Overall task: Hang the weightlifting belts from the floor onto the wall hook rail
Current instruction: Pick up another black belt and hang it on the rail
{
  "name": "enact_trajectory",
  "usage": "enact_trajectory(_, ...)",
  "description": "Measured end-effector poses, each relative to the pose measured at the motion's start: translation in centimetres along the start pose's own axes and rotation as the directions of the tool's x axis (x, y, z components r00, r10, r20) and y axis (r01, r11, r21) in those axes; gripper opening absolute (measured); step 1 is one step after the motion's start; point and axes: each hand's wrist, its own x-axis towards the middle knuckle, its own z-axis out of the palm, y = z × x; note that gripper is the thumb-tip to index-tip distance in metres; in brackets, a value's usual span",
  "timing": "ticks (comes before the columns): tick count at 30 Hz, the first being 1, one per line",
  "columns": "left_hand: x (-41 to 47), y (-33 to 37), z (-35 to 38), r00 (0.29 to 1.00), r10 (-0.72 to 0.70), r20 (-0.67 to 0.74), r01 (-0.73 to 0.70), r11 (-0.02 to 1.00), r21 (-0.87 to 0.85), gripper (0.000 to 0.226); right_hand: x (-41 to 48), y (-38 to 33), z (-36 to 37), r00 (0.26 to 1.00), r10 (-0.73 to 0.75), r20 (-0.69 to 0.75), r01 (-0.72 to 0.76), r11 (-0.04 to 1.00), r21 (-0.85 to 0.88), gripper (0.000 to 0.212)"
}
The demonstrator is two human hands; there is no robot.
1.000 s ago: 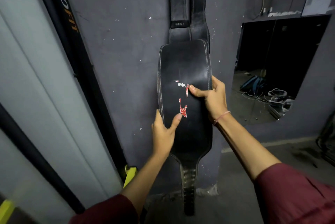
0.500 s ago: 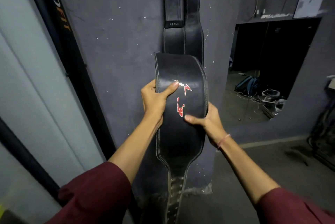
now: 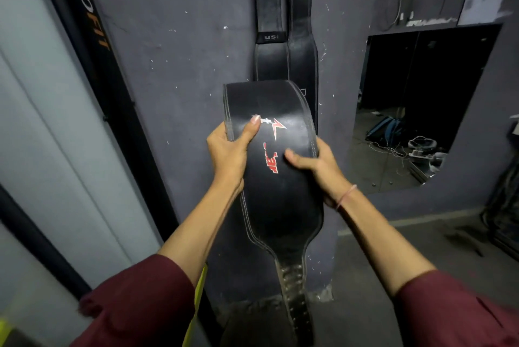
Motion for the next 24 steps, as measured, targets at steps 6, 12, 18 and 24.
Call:
enact_trajectory(6, -1.2, -2.1, -0.8, 0.999, -0.052, -0.004, 0.052, 0.994, 0.100, 0.055, 3.5, -3.6, 0.2, 1.000, -0.016, 0.008, 0.017, 0.998, -0.066, 0.072)
enact_trajectory(12, 2.4, 0.8, -0.5, 0.930, -0.357, 0.087, 0.358, 0.934, -0.001, 0.051, 1.9, -1.2, 0.1, 0.992, -0.113, 0.050, 0.116, 0.992, -0.052, 0.081)
enact_trajectory(18, 4.1, 2.6, 0.2, 0.952, -0.261, 0.159, 0.278, 0.956, -0.096, 0.032, 1.6, -0.8, -0.5, 0.995, -0.045, 0.084, 0.051, 0.996, -0.075, 0.071)
enact_trajectory(24, 1.2, 1.3, 0.5, 0.960, -0.181, 0.212, 0.199, 0.978, -0.069, 0.019, 4.6, -3.2, -0.3, 0.995, -0.070, -0.072, 0.066, 0.996, -0.061, 0.043)
